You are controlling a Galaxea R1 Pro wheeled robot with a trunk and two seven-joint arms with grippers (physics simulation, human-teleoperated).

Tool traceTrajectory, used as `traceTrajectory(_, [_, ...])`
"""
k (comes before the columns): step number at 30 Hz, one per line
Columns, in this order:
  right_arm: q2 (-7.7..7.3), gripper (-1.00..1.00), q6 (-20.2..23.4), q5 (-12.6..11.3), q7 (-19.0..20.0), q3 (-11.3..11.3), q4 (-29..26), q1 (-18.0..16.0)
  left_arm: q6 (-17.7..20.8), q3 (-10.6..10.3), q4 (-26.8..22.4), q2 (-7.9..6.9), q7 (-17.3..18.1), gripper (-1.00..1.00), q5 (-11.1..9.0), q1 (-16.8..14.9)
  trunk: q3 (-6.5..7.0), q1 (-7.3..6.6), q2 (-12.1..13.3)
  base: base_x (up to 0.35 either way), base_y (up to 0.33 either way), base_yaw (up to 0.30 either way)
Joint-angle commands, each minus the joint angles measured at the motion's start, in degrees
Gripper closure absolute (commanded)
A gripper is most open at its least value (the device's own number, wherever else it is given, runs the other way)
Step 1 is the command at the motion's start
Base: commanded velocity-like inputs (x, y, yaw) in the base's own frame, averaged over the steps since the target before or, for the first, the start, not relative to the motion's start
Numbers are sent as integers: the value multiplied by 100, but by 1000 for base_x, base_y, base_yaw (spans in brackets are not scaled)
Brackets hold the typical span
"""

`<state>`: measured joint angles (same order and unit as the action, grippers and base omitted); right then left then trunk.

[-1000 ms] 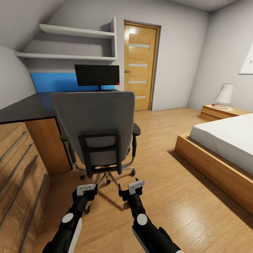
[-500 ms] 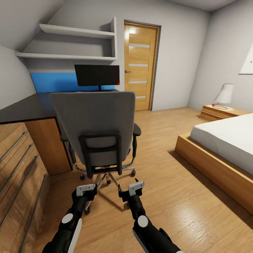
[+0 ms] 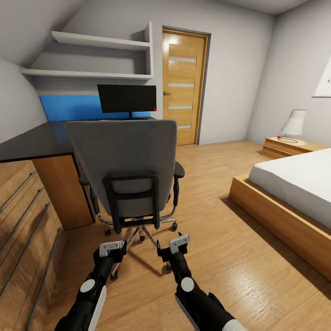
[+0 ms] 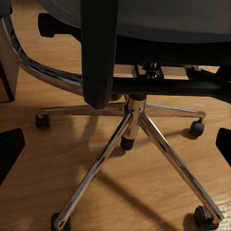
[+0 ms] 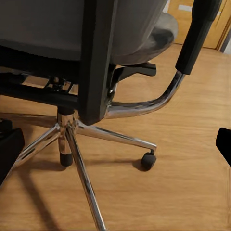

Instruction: In the bedroom, organize the workspace by keeping the computer under the desk, ensuring the monitor is on the desk, placing the keyboard on the desk next to the monitor, placing the mouse on the desk next to the keyboard, moving the folder from the swivel chair onto the desk next to the mouse, stacking the notebook on top of the folder with the pen on top of the notebook, and positioning the swivel chair next to the desk.

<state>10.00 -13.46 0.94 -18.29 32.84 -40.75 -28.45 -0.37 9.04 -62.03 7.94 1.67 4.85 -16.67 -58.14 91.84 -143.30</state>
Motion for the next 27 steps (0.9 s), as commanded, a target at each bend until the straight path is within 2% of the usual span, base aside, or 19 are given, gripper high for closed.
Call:
traceTrajectory(1, [0,-100,-12,8,-43,18,57,-39,-4,19,-3,7,18,-100,51,-3,-5,-1,-2,0,0,0])
traceTrajectory(9, [0,-100,-14,-17,-66,20,389,-408,0,19,-3,6,18,-100,50,-3,-5,-1,-2,0,0,0])
traceTrajectory(17, [0,-100,-11,-564,-110,22,464,-647,2,19,-3,6,18,-100,47,-2,-5,-1,-2,0,0,0])
traceTrajectory(27, [0,-100,-41,-727,-94,57,479,-677,-4,19,-3,10,18,-100,48,-3,-5,-1,-2,0,18,0])
